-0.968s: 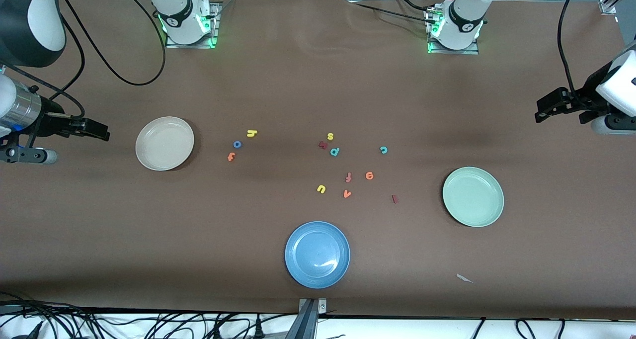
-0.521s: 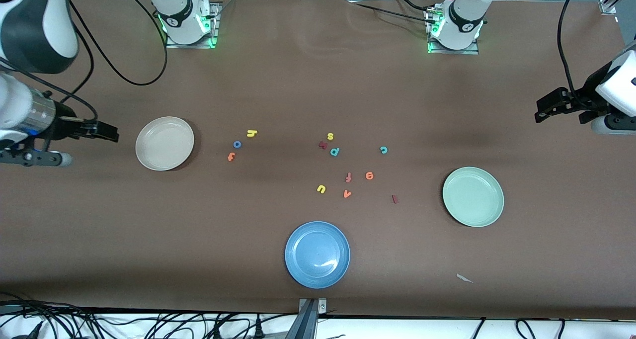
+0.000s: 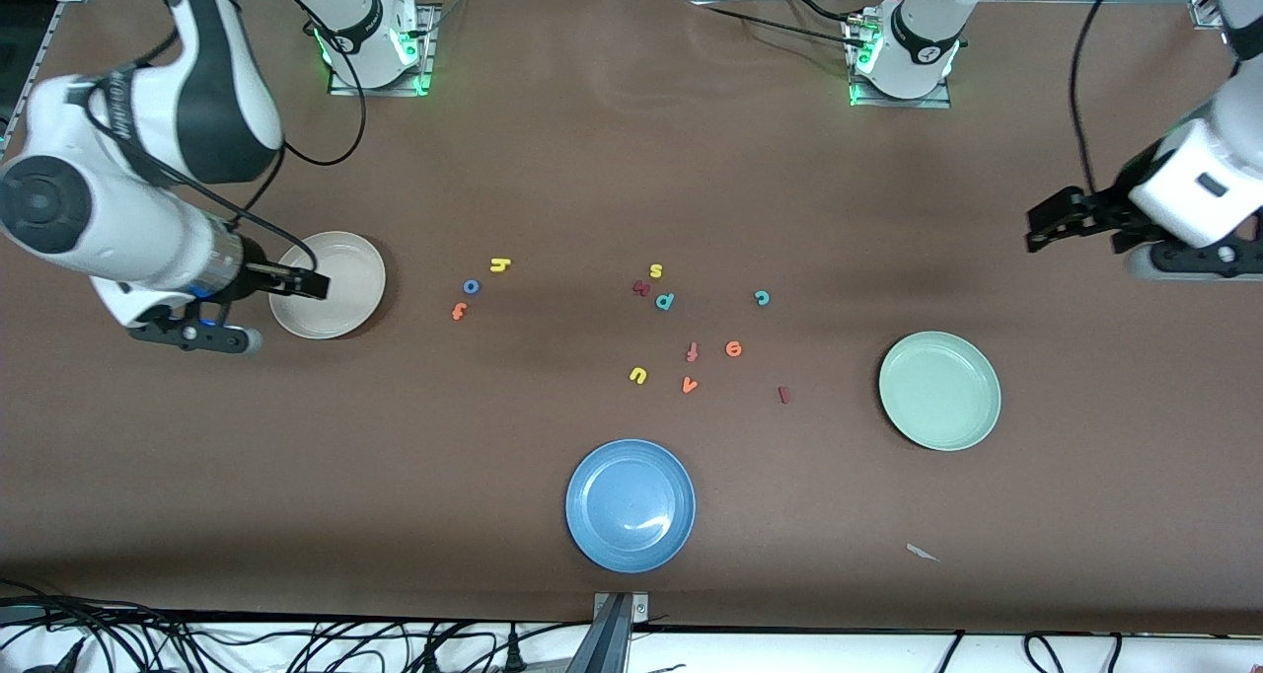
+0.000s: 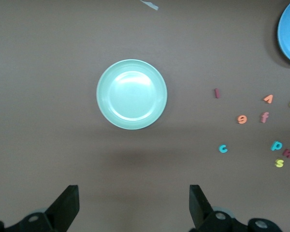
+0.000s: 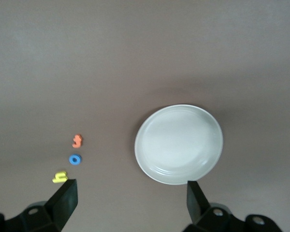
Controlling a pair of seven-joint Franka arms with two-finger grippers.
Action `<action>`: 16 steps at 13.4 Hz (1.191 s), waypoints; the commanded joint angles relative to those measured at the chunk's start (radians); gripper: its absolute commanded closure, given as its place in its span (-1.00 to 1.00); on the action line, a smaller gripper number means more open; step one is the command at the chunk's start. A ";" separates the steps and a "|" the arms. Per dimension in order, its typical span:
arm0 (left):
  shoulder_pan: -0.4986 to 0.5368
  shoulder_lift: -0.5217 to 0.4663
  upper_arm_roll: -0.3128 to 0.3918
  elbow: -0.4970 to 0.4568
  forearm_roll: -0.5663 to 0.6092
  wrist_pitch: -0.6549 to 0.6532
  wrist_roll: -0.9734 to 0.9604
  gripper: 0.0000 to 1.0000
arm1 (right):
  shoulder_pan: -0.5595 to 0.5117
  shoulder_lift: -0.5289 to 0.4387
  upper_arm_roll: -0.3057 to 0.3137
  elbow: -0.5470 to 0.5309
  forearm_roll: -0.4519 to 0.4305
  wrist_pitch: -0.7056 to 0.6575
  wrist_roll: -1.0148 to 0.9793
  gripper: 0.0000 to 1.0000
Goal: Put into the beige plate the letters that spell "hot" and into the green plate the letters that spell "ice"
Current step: 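Move the right gripper toward the orange 3 while the left gripper reaches the teal c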
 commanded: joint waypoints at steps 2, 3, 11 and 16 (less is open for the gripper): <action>-0.004 0.026 -0.090 -0.047 -0.014 0.081 -0.150 -1.00 | 0.036 0.034 0.002 -0.042 0.027 0.074 0.114 -0.99; -0.004 0.029 -0.111 -0.074 -0.014 0.121 -0.172 -1.00 | 0.040 0.031 0.005 -0.084 0.027 0.131 0.114 -0.99; -0.027 0.084 -0.251 -0.341 -0.008 0.489 -0.371 -1.00 | 0.102 0.034 0.044 -0.289 0.027 0.373 0.275 -0.99; -0.119 0.228 -0.253 -0.386 0.113 0.643 -0.547 -1.00 | 0.112 0.059 0.079 -0.470 0.027 0.652 0.329 -0.99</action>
